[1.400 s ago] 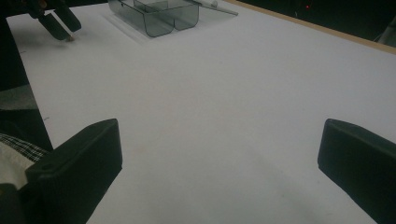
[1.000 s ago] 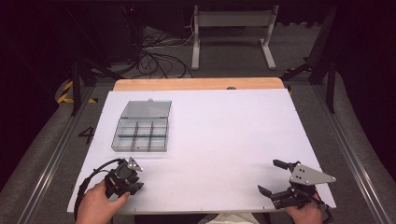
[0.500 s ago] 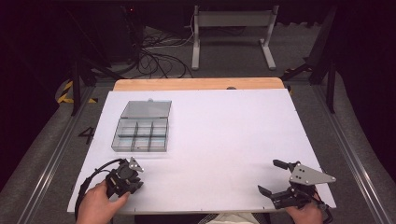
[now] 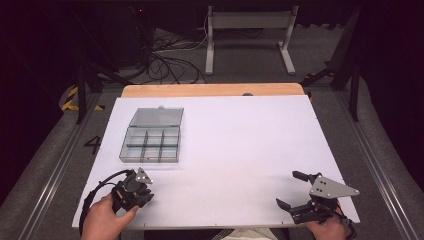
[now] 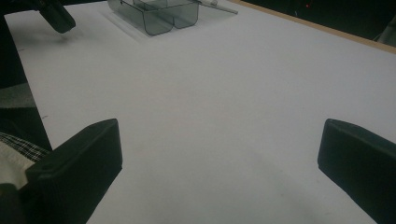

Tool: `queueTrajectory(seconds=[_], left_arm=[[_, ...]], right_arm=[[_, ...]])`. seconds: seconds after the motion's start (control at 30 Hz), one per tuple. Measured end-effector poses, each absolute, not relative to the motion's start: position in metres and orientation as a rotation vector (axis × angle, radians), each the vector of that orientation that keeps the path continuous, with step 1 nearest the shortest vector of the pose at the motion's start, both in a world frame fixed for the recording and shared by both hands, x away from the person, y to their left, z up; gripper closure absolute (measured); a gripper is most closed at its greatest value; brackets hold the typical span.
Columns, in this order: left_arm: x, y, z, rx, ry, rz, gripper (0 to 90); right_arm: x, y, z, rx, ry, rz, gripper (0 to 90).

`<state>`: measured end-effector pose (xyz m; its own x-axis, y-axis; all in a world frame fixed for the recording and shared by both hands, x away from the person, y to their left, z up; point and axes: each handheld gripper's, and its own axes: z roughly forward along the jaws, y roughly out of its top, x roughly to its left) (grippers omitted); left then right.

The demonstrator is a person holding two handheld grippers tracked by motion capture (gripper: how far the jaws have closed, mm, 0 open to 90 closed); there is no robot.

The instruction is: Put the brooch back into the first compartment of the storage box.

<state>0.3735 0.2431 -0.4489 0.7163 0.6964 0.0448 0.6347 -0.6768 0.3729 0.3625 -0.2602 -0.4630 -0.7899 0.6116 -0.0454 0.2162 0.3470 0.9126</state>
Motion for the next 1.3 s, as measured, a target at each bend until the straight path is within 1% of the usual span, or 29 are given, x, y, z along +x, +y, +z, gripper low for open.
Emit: queueTrajectory(seconds=[0.23, 0.33, 0.7, 1.3], left_arm=[[0.372, 0.242, -0.447, 2.589, 1.029, 0.273, 78.7], [0.371, 0.243, -0.444, 2.56, 1.022, 0.281, 78.7], [0.365, 0.251, -0.429, 2.401, 1.005, 0.38, 78.7], [0.36, 0.267, -0.417, 2.189, 1.001, 0.438, 78.7]], right_arm=[[0.363, -0.26, -0.463, 0.728, 2.237, 1.427, 0.6], [0.363, -0.26, -0.463, 0.728, 2.236, 1.428, 0.6], [0.362, -0.26, -0.463, 0.727, 2.237, 1.421, 0.7], [0.363, -0.26, -0.463, 0.729, 2.238, 1.423, 0.6]])
